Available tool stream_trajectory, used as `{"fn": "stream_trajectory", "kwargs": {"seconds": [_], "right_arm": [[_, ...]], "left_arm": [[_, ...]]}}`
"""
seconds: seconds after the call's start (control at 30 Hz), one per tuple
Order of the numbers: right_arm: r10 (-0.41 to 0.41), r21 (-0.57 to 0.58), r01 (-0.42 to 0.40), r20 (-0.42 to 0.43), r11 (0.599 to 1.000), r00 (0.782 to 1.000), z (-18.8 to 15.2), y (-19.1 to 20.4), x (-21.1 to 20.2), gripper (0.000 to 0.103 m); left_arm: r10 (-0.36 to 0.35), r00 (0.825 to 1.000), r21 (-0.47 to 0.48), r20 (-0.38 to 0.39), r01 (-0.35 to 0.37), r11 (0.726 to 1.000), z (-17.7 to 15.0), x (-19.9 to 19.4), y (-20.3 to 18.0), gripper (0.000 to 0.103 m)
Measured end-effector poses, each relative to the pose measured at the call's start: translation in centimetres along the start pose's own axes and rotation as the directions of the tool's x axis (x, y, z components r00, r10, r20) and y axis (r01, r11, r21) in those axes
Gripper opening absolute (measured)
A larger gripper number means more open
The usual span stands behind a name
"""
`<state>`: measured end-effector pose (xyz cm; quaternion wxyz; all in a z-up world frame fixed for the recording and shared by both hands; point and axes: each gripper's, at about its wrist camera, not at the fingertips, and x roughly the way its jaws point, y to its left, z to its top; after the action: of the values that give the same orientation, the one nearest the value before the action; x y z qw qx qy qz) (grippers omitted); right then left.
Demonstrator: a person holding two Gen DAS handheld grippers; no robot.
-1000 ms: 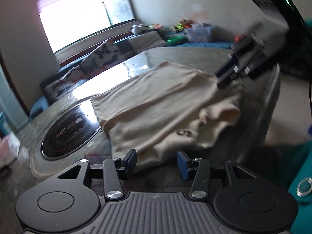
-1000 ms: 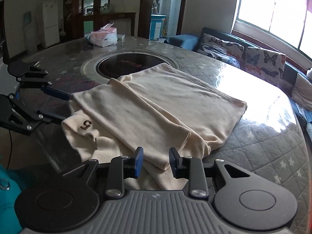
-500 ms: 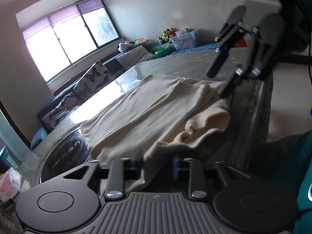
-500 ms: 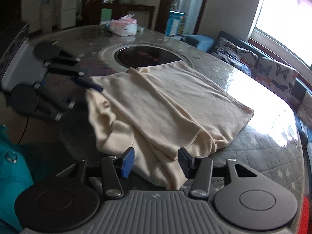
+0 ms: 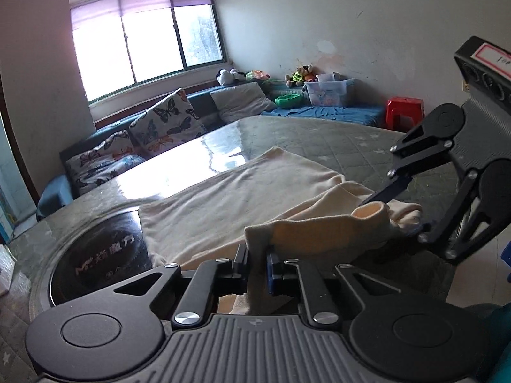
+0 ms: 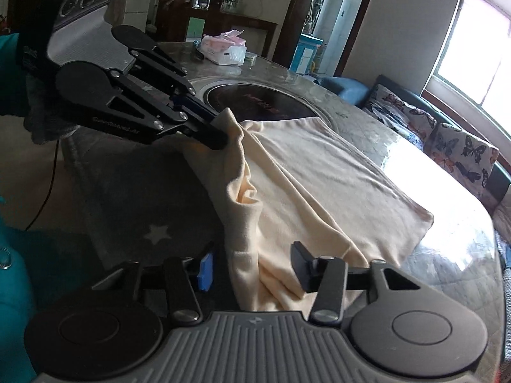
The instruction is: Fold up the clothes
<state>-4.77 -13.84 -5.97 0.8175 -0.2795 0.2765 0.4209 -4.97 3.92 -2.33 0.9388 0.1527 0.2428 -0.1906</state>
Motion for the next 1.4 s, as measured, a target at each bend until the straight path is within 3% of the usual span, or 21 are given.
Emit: {"fn": "stream_trajectory", "kwargs": {"seconds": [0.1,0.13,0.2,0.43,0.53,0.6,0.7,0.87,1.13,1.4], "right_arm": [[0.008,0.052,-0.008,-0.002,0.999,1.000,0.2,-0.8,0.5,0.021],[0.011,0.074,-0.011,-0.001,0.997,1.000,0.3,-1.1,0.6,0.019],[0.011,0.114,-0.011,0.002,0.993,1.000,0.4,-1.7,0.6,0.015],[0.001,0.175,-0.007,0.037,0.985,0.999,0.8,-2.6,0.0,0.010],[-0.010,0.183,0.001,0.050,0.983,0.999,0.9,-2.8,-0.2,0.008],[-0.018,0.189,0.006,0.059,0.982,0.998,1.0,-2.8,-0.4,0.006],[-0.028,0.199,0.012,0.078,0.980,0.997,1.0,-2.8,-1.0,0.005],[-0.046,0.206,0.020,0.121,0.978,0.992,1.1,-2.8,-2.7,0.005],[-0.039,0.216,0.005,0.155,0.976,0.987,0.4,-1.9,-8.1,0.005],[-0.052,0.253,0.012,0.153,0.967,0.987,0.8,-3.1,-8.3,0.005]], "left_arm": [[0.007,1.000,0.015,-0.005,-0.006,1.000,-0.8,-0.6,-0.1,0.023],[0.010,1.000,0.022,-0.005,-0.010,1.000,-1.1,-0.9,-0.2,0.027],[0.019,1.000,0.039,-0.003,-0.019,0.999,-1.6,-1.5,-0.5,0.047],[0.071,0.997,0.159,-0.032,-0.065,0.985,-3.8,-1.7,-1.6,0.048],[0.085,0.996,0.197,-0.033,-0.077,0.977,-4.3,-1.3,-1.8,0.036],[0.082,0.996,0.213,-0.044,-0.071,0.975,-4.4,-0.9,-2.0,0.016],[0.085,0.996,0.207,-0.039,-0.075,0.975,-4.1,-1.0,-2.0,0.008],[0.037,0.999,0.149,0.005,-0.038,0.988,-2.6,-3.4,-1.8,0.006],[-0.061,0.997,0.144,0.040,0.055,0.988,-1.0,-8.6,-3.6,0.006],[0.007,0.998,0.057,0.062,-0.011,0.998,0.8,-6.2,-1.5,0.006]]}}
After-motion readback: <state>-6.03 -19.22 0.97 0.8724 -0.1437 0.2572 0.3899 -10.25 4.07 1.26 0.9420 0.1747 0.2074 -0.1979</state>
